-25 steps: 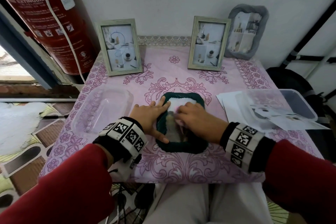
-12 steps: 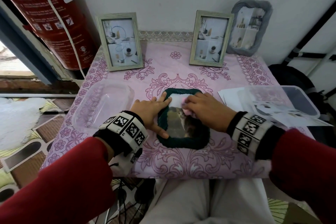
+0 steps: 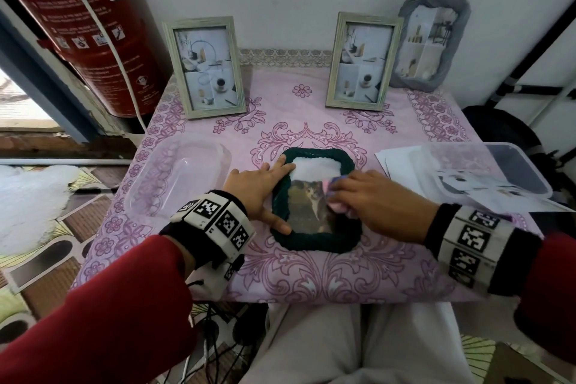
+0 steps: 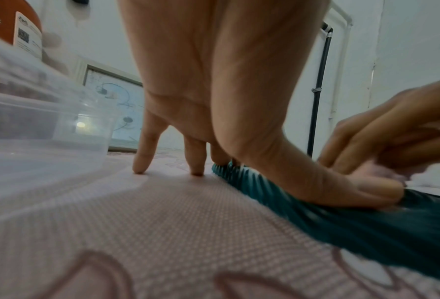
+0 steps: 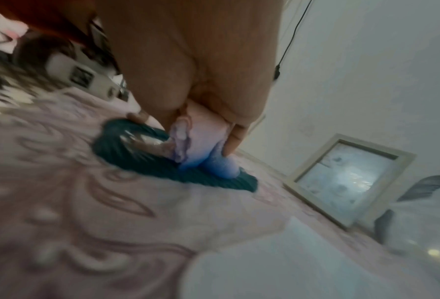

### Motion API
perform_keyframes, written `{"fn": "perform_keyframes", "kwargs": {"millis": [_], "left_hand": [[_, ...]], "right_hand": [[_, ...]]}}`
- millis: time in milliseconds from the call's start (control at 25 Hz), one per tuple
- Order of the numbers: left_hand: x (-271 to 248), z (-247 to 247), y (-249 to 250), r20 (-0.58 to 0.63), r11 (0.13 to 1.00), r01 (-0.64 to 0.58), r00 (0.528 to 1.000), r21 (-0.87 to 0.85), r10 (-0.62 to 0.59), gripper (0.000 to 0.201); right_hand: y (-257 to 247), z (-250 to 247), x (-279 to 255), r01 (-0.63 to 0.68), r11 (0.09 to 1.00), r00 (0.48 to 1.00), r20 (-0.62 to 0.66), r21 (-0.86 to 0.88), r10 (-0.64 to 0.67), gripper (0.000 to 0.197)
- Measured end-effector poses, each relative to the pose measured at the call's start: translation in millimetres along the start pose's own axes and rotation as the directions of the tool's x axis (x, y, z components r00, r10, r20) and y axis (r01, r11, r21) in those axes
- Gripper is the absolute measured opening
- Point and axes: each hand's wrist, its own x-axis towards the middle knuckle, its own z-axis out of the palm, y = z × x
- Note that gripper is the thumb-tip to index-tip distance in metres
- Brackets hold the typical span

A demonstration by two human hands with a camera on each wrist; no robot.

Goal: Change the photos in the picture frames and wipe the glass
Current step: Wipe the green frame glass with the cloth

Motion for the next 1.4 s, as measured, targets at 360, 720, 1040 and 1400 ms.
{"fn": "perform_keyframes", "kwargs": {"millis": [360,720,1040,1400], "left_hand": [[2,1,0,-0.039,1.000,0.025,0.999,0.004,-0.025,0.122],[1,3,-2,-0.032,0.999,0.007,0.999,-0.046,-0.009,0.123],[3,2,0,-0.041,0.999,0.036,0.998,-0.035,-0.038,0.123],[4,2,-2,-0.025,0.998,0.017,1.000,-0.059,-0.018,0.124]], "right_hand": [[-31,6,59,-0.075,0.997,0.997,0.022,0.025,0.075,0.030],[8,-4,10,0.010,0.992,1.000,0.008,0.128,-0.011,0.038],[-8,-5,55,-0.023,0.982,0.999,0.034,0.187,0.017,0.036],[0,6,-8,0.053,0.993,0.999,-0.018,0.103,-0.051,0.029]]}}
